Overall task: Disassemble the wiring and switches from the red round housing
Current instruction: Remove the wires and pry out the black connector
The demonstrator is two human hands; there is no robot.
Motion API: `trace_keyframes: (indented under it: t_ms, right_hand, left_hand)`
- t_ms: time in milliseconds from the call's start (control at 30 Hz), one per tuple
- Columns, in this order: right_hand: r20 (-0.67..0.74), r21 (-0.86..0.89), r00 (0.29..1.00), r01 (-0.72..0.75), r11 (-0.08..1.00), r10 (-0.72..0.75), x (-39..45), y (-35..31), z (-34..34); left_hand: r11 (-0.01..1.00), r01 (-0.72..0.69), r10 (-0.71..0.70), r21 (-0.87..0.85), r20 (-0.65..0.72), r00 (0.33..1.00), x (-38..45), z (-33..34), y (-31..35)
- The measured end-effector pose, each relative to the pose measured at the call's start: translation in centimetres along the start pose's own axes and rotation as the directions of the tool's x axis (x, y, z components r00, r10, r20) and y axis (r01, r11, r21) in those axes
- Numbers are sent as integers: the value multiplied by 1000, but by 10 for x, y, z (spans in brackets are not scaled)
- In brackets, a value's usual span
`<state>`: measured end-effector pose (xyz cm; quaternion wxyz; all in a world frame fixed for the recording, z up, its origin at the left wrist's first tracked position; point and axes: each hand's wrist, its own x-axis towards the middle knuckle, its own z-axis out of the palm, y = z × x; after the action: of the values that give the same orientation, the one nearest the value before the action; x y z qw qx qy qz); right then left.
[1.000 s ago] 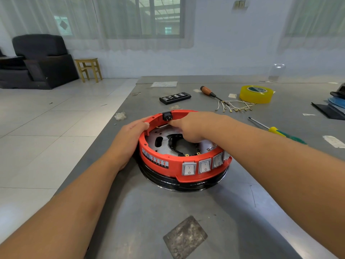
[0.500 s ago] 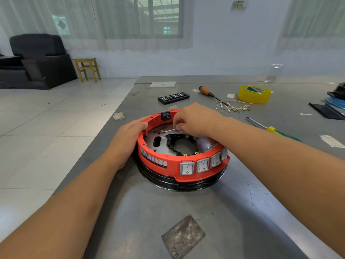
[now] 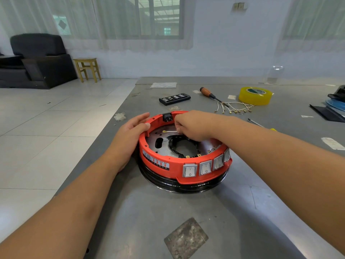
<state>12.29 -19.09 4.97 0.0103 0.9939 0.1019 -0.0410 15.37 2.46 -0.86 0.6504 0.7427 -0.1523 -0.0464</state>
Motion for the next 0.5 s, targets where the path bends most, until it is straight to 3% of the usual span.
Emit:
trace_keyframes:
  t_ms: [100,167,233,400,500]
  right_hand:
    - [-169,-115,982,71,991,-90,-10,3,-6]
    - [-303,-279,934,105,955,-191,-16,6,-11]
    - [-405,-399,865,124,908,-296,-22,7,-15]
    - [-464,-475,782,178,862,-417,-32,4,-22]
    - [-544,-434,753,127,892,-372,-35,-1,-19]
  left_hand:
    - [988,-134,138,77,-53,989,-3,4,14]
    - [942,-254,275,220,-71,959,-5,10,26]
    - [882,-329,352,337,-7,936,-7,18,37]
    - [784,-360,345,505,128,930,-8,31,45]
    - [820,-306,301,483,90,949,-7,32,44]
